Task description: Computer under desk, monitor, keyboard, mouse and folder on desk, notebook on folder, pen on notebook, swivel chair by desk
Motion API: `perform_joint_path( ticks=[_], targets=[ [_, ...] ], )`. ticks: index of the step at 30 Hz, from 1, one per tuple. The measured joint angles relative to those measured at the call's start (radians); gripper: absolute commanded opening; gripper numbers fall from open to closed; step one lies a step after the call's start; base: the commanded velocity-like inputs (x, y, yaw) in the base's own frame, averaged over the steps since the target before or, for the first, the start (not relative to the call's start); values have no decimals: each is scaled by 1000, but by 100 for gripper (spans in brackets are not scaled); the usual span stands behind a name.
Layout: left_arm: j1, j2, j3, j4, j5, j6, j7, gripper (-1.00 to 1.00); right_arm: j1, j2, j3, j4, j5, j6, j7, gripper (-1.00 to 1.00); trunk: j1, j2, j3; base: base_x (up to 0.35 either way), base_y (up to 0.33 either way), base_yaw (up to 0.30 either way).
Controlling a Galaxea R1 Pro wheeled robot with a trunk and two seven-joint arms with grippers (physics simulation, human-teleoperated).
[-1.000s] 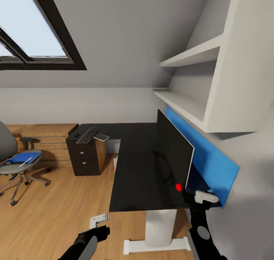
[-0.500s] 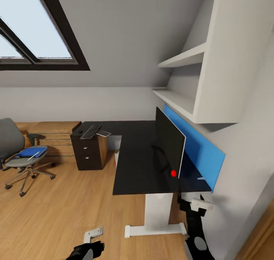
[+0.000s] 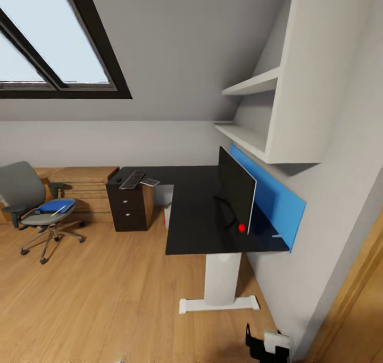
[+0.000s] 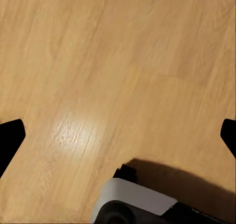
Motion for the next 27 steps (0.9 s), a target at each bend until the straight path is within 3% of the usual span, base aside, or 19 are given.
perform_joint_path(
  ticks=[3, 6, 10, 13, 17, 27],
  targets=[
    [0, 0, 0, 43, -2, -29, 1, 100, 0, -2, 0, 77, 0, -54, 0, 100, 0, 0, 0, -189, 274, 14],
    [1, 0, -1, 77, -2, -111, -4, 100, 0, -4, 1, 142, -1, -80, 0, 100, 0, 0, 0, -117, 299, 92],
    [2, -9, 0, 125, 2, -262, -46, 100, 0, -7, 0, 187, -3, -92, 0, 100, 0, 0, -2, -43, 314, 174],
    [2, -13, -1, 159, 3, -303, -97, 100, 0, -10, -1, 198, -4, -94, 0, 100, 0, 0, -4, -15, 325, 209],
    [2, -15, -1, 177, 4, -325, -142, 100, 0, -12, -1, 202, -5, -95, 0, 100, 0, 1, -8, -5, 329, 201],
    [2, -21, -6, 208, 2, -334, -164, 100, 0, -10, 9, 206, -1, -97, 2, 100, -1, 1, -11, 110, 324, 41]
  ],
)
